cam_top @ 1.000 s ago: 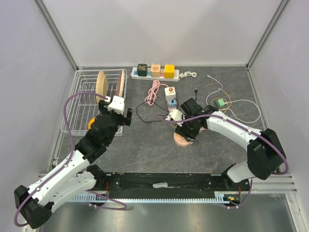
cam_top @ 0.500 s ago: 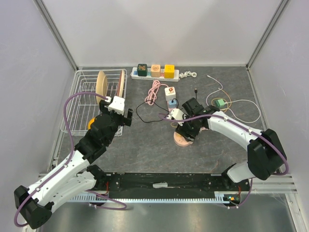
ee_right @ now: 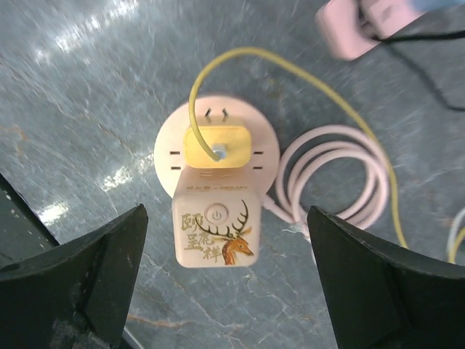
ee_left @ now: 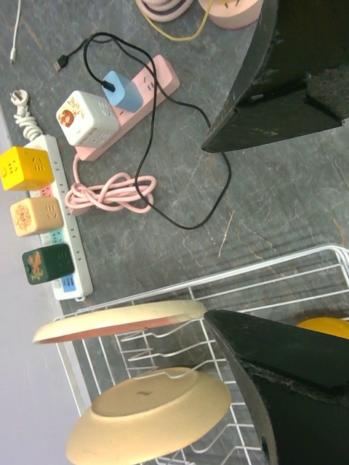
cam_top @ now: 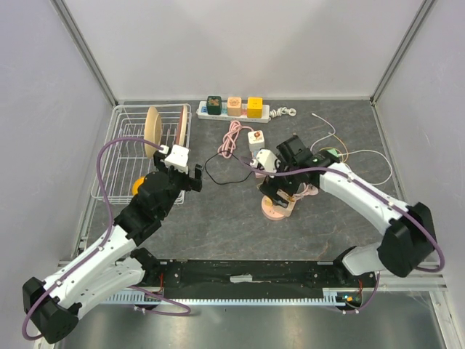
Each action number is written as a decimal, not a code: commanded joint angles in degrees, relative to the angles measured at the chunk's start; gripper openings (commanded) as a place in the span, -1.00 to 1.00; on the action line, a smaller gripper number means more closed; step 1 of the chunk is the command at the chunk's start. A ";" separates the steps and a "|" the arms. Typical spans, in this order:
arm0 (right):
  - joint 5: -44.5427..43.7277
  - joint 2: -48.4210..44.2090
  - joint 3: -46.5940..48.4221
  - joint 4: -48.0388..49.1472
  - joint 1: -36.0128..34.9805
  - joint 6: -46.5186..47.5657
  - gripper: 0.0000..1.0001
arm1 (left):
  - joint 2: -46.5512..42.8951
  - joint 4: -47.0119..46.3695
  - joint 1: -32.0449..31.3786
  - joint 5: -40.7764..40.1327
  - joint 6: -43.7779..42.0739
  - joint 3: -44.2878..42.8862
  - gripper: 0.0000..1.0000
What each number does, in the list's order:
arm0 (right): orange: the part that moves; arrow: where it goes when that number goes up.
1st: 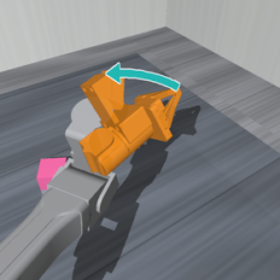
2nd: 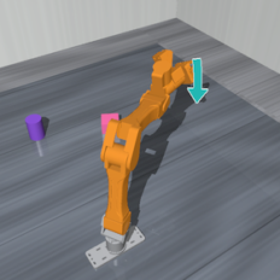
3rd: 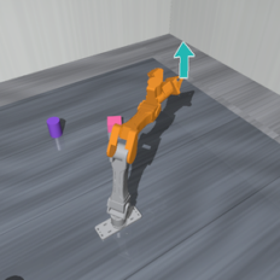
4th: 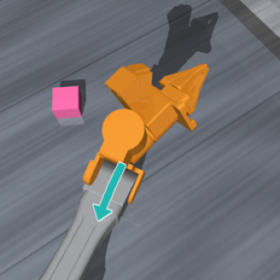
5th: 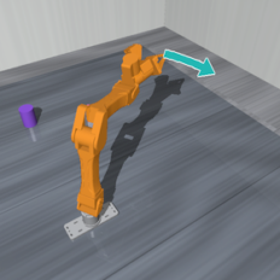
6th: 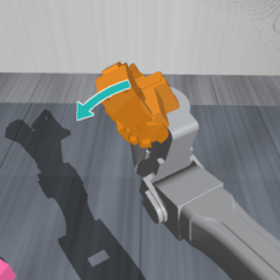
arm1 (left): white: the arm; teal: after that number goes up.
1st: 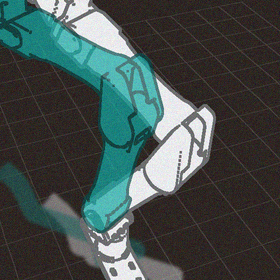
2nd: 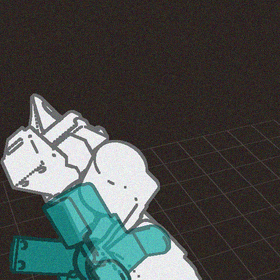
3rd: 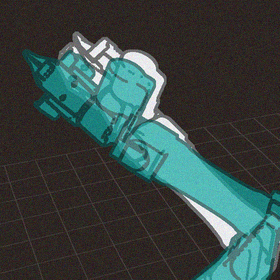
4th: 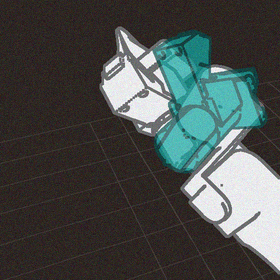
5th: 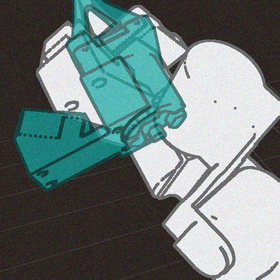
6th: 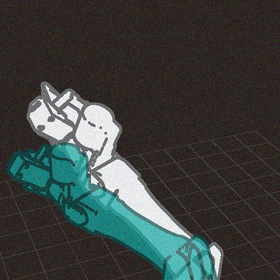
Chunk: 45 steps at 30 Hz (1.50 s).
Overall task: Insert the plug
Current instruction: Insert the plug into the socket, then press the plug into the socket.
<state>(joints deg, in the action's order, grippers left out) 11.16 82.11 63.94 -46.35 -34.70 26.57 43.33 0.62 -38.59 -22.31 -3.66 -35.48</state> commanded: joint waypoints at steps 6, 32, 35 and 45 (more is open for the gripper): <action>-3.24 -11.17 6.72 5.21 4.20 -10.55 0.96 | -2.11 1.30 0.27 3.14 5.42 -2.04 0.89; -6.06 -11.27 -11.12 9.51 4.38 -23.93 0.32 | 4.22 0.69 0.27 10.53 7.97 -4.24 0.89; -6.15 -11.44 -11.30 10.57 4.37 -24.72 0.26 | 3.78 0.78 0.27 10.27 8.14 -3.98 0.89; -6.59 -8.72 -11.21 6.71 2.44 -23.84 0.14 | 3.51 0.96 0.27 10.09 9.11 -2.84 0.89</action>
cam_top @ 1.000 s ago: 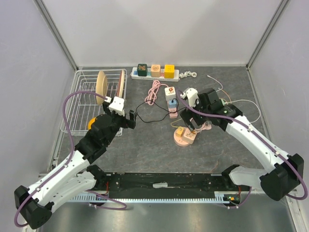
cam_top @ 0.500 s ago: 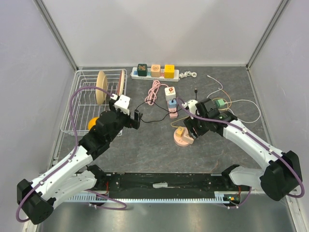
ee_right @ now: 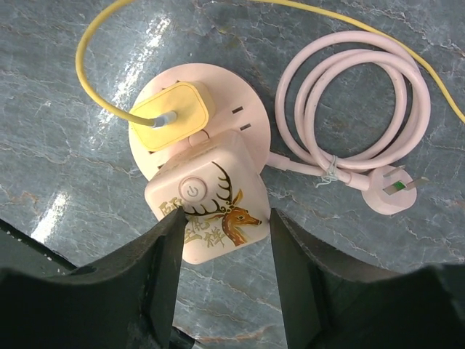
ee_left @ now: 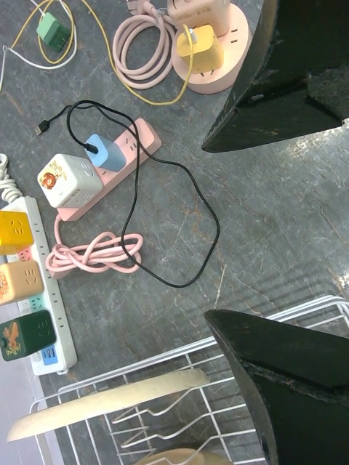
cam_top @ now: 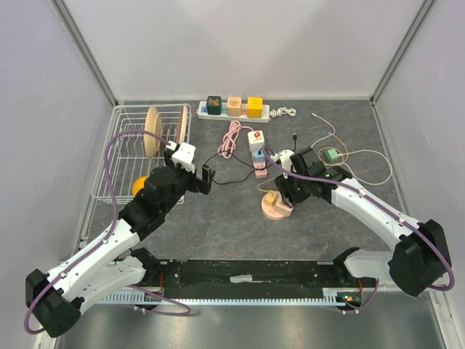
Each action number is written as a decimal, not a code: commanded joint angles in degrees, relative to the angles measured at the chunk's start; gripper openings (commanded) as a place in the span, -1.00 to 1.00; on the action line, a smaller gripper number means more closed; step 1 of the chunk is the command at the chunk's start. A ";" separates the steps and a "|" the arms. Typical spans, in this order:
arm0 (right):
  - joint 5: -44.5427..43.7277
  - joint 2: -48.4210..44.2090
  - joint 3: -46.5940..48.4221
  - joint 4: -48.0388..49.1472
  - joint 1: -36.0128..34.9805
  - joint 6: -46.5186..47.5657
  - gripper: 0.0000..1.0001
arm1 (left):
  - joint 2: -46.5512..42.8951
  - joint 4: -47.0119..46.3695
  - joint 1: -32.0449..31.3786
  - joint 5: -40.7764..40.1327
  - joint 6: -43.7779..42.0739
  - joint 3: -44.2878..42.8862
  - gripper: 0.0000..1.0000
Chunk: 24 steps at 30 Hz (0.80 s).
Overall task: Insert the plug
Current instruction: Press the plug into the socket.
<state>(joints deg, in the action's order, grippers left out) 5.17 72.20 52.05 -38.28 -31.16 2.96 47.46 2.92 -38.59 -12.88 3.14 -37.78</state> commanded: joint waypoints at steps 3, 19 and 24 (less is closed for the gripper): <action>-1.65 3.11 1.56 -2.23 -1.71 0.03 0.13 | -0.44 -1.16 0.27 0.76 2.75 -0.63 0.89; -6.21 -0.30 12.87 -0.66 -2.15 -1.64 0.67 | 1.22 -0.72 0.27 1.19 6.17 -1.24 0.89; -13.94 -3.46 15.19 7.42 -2.15 -5.50 0.92 | 6.58 0.24 0.27 9.61 9.51 -3.96 0.89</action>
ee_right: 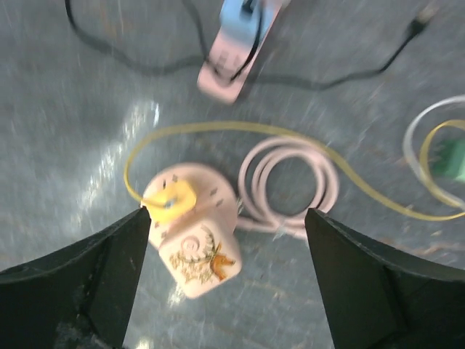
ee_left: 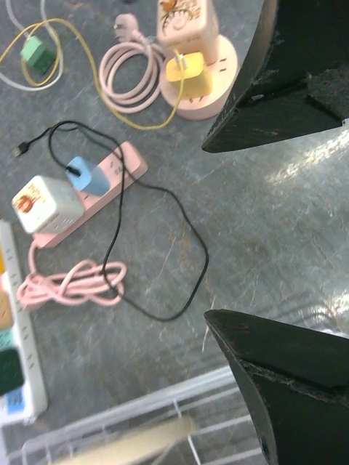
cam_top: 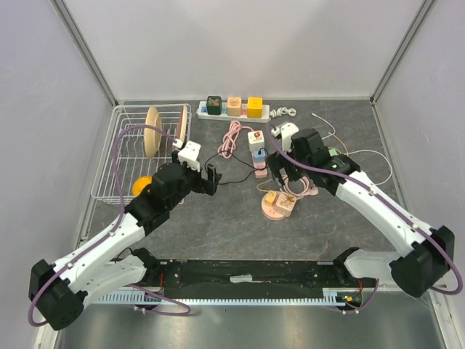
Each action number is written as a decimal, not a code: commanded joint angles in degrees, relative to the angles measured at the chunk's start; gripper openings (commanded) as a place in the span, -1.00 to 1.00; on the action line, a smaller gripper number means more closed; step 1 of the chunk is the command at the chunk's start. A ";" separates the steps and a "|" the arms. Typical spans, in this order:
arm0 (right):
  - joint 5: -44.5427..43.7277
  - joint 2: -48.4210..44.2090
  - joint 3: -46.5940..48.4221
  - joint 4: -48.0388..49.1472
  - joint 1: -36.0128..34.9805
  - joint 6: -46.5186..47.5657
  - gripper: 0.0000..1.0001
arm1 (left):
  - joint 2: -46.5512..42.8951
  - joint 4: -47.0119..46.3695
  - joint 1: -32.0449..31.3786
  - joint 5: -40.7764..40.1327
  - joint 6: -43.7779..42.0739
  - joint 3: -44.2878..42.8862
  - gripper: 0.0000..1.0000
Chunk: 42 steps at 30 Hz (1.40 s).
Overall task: Insert the plug
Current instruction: Press the plug into the socket, then move the socket to the center of the board.
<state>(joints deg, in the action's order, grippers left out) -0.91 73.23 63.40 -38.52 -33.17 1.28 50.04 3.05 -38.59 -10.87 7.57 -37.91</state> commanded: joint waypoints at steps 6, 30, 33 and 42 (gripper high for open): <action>-19.03 -9.41 -0.98 14.61 1.17 -11.89 0.96 | 14.88 -2.86 0.09 23.00 12.01 -5.42 0.89; -19.22 -27.87 -17.96 19.10 2.14 -17.54 0.96 | 71.13 3.18 5.54 -12.42 -0.98 -55.59 0.54; -19.57 -28.32 -17.96 18.31 2.14 -16.49 0.96 | 74.31 6.25 5.80 -11.72 -0.89 -59.29 0.50; -20.01 -27.62 -18.22 18.22 2.14 -15.69 0.97 | 78.81 12.07 5.81 -0.48 -1.68 -61.41 0.14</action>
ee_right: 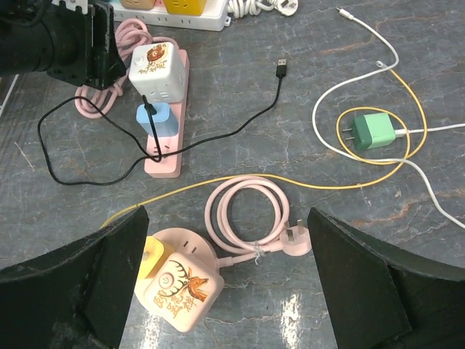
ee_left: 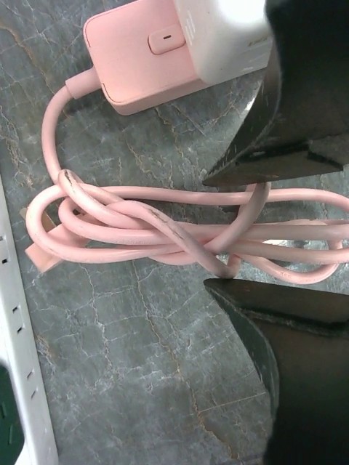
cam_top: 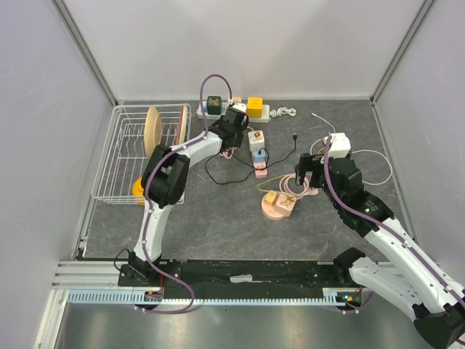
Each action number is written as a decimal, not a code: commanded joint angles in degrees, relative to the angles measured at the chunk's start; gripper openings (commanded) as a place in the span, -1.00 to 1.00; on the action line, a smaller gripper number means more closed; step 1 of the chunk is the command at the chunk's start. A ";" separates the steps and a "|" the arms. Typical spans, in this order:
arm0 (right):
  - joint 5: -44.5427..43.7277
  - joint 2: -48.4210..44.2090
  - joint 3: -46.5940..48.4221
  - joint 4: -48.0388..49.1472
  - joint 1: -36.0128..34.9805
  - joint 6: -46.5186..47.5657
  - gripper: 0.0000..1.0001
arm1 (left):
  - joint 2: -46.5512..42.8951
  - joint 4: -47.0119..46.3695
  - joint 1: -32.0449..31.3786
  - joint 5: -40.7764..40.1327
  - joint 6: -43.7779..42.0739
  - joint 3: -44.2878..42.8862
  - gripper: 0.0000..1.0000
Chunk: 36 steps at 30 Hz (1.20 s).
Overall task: Insert the plug
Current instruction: Move the socket to the center of the board.
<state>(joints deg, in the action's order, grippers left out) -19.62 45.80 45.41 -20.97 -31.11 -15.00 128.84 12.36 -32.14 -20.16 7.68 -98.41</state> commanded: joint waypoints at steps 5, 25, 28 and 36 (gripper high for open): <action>-2.17 -0.19 -0.32 1.46 0.09 0.50 0.96 | -7.43 -2.06 -4.23 19.62 -2.23 8.04 -0.49; -3.06 18.34 6.53 1.72 17.57 -1.87 0.96 | -24.77 -8.23 -31.05 29.57 9.80 29.24 -0.74; -2.10 23.34 7.85 2.25 22.49 -3.88 0.96 | -27.40 -9.19 -31.41 25.81 10.86 31.17 -0.30; -2.97 38.47 14.96 4.70 28.48 -11.71 0.82 | -38.12 -9.37 -29.04 7.70 9.02 35.65 0.55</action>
<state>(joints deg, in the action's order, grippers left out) -21.12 79.46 54.37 -19.20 -2.74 -22.00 96.64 5.78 -62.81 -3.38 16.49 -63.92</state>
